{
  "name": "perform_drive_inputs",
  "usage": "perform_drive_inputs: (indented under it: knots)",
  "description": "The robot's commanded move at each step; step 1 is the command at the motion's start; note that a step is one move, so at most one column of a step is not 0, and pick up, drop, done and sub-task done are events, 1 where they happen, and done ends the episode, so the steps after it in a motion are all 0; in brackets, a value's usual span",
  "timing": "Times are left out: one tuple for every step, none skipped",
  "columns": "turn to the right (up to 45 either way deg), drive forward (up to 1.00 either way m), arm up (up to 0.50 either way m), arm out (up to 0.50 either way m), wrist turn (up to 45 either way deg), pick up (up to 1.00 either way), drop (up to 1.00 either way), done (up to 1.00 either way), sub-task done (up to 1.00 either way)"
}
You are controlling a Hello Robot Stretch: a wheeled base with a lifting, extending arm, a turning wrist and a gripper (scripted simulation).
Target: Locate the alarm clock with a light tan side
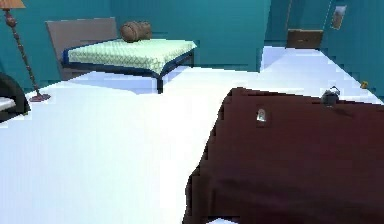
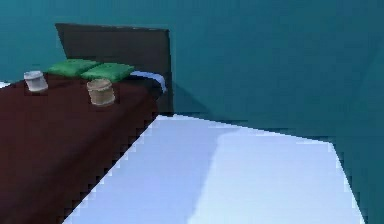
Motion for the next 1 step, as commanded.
perform_drive_inputs:
  knots:
    - [-12.0,0.0,0.0,0.0,0.0,0.0,0.0,0.0,0.0]
